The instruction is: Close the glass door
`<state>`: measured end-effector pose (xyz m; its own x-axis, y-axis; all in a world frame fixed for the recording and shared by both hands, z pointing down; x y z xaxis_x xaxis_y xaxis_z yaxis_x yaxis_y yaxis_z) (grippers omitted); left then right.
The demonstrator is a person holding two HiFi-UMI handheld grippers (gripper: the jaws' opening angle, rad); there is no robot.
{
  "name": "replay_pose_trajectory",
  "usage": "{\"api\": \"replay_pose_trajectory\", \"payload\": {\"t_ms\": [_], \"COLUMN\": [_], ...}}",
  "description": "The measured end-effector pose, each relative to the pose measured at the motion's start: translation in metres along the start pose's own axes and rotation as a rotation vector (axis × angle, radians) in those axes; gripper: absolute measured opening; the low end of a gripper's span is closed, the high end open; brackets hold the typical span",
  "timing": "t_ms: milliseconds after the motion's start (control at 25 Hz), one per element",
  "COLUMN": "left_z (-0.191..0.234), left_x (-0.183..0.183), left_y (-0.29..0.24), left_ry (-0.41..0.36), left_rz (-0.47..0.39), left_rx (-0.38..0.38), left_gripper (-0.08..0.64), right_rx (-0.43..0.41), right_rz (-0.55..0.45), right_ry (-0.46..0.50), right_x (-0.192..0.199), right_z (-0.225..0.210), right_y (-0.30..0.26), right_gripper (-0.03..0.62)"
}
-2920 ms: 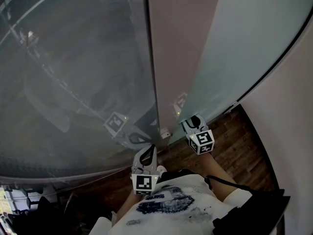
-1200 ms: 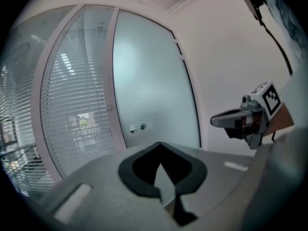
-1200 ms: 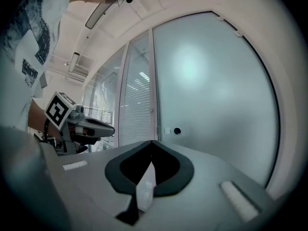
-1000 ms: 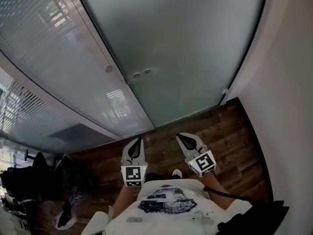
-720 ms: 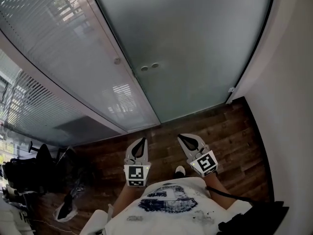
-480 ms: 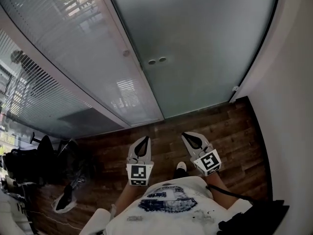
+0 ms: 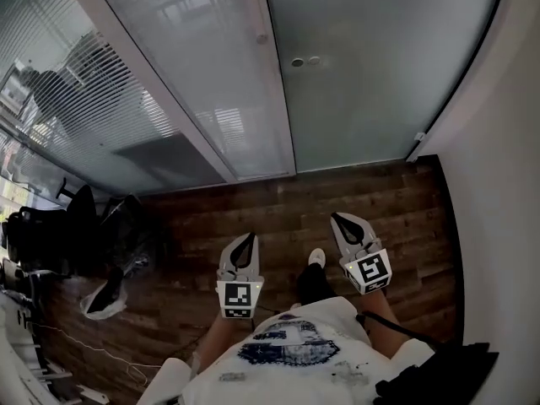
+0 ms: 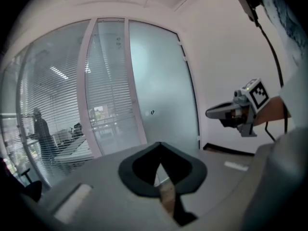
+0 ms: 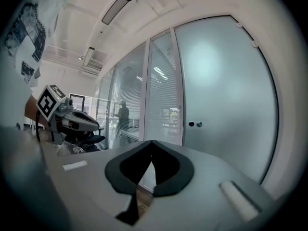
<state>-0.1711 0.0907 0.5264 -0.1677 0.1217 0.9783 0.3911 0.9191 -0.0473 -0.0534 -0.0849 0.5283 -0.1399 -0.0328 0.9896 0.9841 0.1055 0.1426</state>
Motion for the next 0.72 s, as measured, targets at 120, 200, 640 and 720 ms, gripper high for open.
{"api": "replay_pose_trajectory", "payload": {"t_ms": [120,200,640,720], "left_z": [-0.010,-0.015,-0.042,-0.049], "left_x": [0.002,-0.002,0.000,0.000], "left_y": [0.036,0.054,0.103,0.103], "left_ry": [0.009,0.029,0.086,0.088], "left_rz": [-0.007,-0.015,-0.034,-0.030], "left_rx": [-0.002,-0.005,-0.013,-0.010], "left_gripper": [0.002,0.002,0.002,0.002], "right_rx": [0.006,0.005,0.055,0.053], "right_rz": [0.006,0.005,0.011,0.027], "right_ry": [0.004,0.017,0.053,0.059], "right_x": [-0.011,-0.019,-0.050,-0.048], "right_z": [0.026,0.041,0.072,0.069], "right_y": [0.022,0.034,0.093,0.101], "right_gripper": [0.005,0.005,0.005,0.005]}}
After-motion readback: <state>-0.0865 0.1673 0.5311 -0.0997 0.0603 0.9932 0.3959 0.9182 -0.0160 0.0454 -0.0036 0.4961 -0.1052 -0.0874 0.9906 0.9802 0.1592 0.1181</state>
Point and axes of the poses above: the fingertips, and each gripper's own axes: y backward along the fingers, z to its left, x out of its underside, the point moved 2 cm from there along y, backward along the fingers, and after that the axes turned 14 degrees about -z, right-handed, at the moved point
